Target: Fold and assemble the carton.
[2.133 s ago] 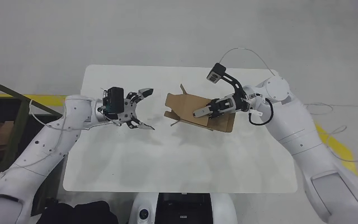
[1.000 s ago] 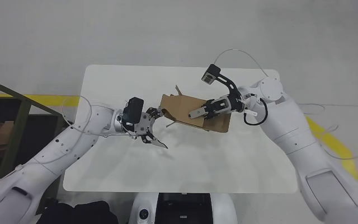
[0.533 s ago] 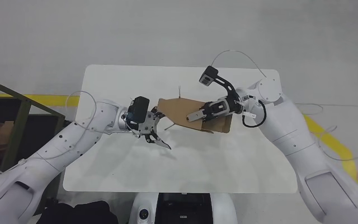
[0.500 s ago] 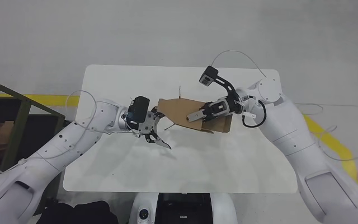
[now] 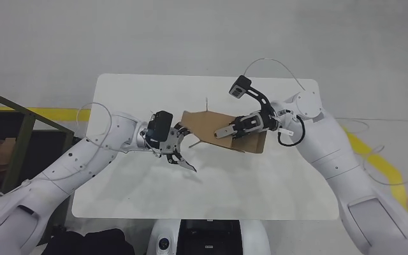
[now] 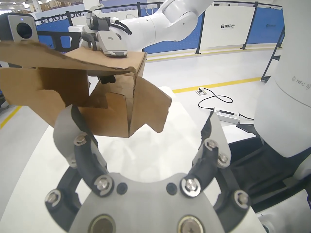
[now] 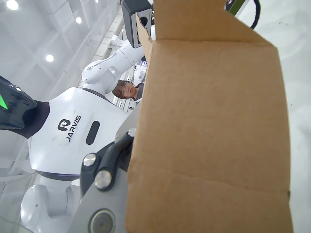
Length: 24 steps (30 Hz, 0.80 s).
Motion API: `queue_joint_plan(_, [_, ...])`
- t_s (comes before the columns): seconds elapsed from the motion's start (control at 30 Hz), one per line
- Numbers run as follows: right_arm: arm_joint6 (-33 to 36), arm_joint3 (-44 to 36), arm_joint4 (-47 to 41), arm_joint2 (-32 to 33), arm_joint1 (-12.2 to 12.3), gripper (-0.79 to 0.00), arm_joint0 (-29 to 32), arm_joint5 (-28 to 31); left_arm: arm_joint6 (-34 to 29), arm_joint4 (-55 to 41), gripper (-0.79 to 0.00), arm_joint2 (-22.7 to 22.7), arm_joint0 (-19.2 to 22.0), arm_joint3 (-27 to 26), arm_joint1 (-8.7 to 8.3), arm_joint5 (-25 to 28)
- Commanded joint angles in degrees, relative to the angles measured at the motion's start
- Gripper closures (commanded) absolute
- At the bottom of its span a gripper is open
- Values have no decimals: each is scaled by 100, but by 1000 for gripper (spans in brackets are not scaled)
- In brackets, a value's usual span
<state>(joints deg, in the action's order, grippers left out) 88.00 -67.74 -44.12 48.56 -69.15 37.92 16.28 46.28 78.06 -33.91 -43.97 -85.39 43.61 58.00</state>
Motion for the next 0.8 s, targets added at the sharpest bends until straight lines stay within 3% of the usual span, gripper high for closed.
queue_joint_plan(0.0, [0, -1, -8, 17, 1, 0, 12, 0, 0, 11, -785, -8, -13, -19, -7, 0])
queue_joint_plan(0.77, [0, -19, -62, 44, -12, 0, 52, 0, 96, -133, -785, -295, -154, -58, 6, -96])
